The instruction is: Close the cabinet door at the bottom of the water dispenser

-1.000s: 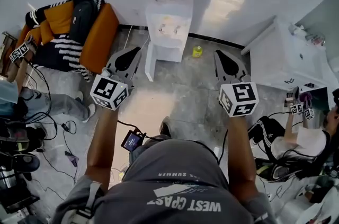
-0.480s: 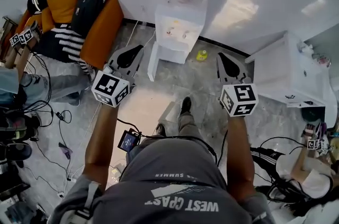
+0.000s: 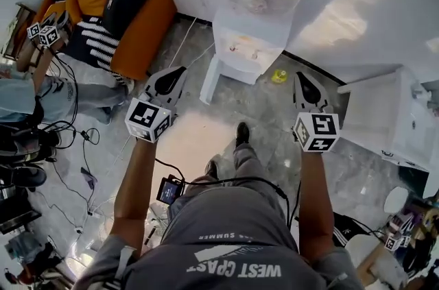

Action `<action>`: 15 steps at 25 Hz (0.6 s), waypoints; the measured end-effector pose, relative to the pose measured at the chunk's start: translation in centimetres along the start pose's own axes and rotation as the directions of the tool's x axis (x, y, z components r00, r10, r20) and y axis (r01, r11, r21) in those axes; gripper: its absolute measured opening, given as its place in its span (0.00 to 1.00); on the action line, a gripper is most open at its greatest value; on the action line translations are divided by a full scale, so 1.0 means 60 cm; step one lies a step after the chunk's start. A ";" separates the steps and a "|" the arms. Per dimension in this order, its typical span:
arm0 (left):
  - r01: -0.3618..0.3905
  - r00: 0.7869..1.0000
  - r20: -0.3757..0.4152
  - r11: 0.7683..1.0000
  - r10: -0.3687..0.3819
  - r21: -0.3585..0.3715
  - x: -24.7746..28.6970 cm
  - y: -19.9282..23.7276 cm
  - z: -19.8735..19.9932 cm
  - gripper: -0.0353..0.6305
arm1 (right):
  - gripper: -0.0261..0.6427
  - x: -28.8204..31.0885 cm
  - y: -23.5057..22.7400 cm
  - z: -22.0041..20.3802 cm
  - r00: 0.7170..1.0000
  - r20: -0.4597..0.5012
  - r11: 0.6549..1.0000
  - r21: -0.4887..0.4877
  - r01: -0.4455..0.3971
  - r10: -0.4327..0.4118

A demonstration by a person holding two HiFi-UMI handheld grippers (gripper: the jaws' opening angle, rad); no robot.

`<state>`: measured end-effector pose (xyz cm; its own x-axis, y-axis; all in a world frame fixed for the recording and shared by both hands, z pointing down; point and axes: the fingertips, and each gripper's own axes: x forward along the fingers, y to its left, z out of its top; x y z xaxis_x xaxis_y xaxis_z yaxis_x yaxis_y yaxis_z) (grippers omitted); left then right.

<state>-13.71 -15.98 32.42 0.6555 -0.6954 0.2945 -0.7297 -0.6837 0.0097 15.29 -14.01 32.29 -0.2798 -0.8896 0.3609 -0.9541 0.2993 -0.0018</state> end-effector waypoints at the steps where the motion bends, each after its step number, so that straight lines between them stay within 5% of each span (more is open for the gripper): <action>1: -0.008 1.000 -0.021 1.000 0.008 -0.009 0.016 0.009 -0.018 0.08 | 0.08 0.016 -0.013 -0.010 1.000 -0.008 1.000 0.002 0.003 -0.003; 15: -0.085 0.954 -0.296 0.986 0.039 -0.146 0.152 0.085 -0.334 0.08 | 0.08 0.166 -0.086 -0.235 0.987 -0.162 0.997 0.075 0.019 -0.007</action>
<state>-15.34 -21.39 54.34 0.5396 -0.6250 0.5641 -0.8036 -0.5821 0.1239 18.96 -19.55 49.02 -0.2527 -0.8241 0.5070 -0.9646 0.2556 -0.0652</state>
